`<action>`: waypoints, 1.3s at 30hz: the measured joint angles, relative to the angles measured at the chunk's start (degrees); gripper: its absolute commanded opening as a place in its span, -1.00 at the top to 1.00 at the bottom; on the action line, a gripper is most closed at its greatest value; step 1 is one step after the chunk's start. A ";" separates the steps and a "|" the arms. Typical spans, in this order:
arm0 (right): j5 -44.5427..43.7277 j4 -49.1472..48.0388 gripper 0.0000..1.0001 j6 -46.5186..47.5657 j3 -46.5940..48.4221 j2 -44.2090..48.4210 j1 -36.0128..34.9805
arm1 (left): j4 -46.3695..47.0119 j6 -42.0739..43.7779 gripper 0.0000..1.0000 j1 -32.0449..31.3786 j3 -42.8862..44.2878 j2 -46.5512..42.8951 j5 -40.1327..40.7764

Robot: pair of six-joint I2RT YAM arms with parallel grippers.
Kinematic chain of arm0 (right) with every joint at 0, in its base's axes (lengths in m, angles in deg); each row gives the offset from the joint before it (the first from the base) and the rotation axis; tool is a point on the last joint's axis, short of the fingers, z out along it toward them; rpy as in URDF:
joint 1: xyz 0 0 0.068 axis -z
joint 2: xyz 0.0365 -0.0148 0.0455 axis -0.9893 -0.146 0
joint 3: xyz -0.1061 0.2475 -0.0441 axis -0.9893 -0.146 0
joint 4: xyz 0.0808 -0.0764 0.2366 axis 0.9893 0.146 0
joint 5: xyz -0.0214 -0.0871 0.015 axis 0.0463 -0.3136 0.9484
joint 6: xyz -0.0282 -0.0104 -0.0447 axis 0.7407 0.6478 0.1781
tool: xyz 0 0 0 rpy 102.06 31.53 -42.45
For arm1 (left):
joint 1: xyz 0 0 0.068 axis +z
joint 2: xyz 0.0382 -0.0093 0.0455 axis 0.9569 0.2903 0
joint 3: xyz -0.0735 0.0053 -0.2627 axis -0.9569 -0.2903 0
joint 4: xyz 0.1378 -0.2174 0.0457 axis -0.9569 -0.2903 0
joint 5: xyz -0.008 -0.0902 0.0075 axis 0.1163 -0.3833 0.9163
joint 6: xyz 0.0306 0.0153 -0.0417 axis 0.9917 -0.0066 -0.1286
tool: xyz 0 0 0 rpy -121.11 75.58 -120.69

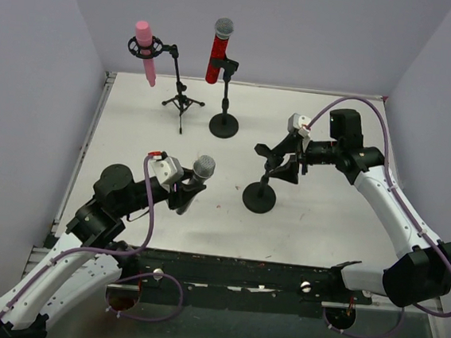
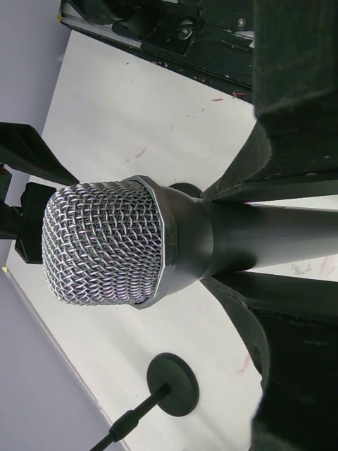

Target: Attach the microphones to the stand

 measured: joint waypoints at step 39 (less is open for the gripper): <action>2.12 2.93 -0.52 2.60 0.90 0.04 0.00 | 19.74 -3.78 1.00 0.42 27.87 43.60 -10.78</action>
